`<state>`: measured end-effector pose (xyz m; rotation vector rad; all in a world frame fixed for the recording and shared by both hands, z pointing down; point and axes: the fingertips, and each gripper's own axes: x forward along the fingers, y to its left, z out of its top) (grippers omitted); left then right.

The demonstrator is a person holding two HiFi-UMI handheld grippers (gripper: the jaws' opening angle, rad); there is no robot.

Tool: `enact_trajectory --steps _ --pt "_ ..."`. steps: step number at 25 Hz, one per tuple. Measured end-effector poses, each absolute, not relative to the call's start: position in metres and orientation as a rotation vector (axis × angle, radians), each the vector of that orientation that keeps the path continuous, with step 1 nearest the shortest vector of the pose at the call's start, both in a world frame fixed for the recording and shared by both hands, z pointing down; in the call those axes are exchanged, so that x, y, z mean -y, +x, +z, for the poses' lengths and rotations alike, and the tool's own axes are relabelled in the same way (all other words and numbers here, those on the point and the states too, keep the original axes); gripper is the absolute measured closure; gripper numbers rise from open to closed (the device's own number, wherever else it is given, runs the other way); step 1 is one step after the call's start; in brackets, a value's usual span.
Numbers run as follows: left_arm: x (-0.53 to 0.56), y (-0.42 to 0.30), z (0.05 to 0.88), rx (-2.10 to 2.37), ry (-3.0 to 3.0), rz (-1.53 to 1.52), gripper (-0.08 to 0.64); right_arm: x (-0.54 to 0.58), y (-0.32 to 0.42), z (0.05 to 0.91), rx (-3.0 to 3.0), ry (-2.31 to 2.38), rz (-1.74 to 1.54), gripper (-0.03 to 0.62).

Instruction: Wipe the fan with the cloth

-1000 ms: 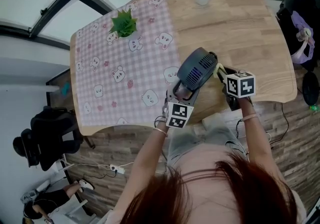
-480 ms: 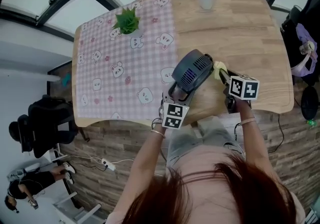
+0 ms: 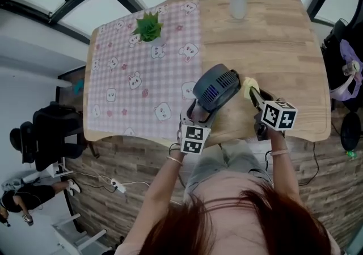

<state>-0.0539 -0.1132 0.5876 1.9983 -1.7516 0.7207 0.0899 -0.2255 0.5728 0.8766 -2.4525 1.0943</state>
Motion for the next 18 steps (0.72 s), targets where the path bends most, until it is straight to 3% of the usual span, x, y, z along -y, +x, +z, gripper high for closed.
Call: enact_trajectory --steps 18 --pt "0.072 -0.055 0.548 1.718 2.071 0.658 0.253 0.192 0.079 0.508 2.636 0.959 0.829 0.545"
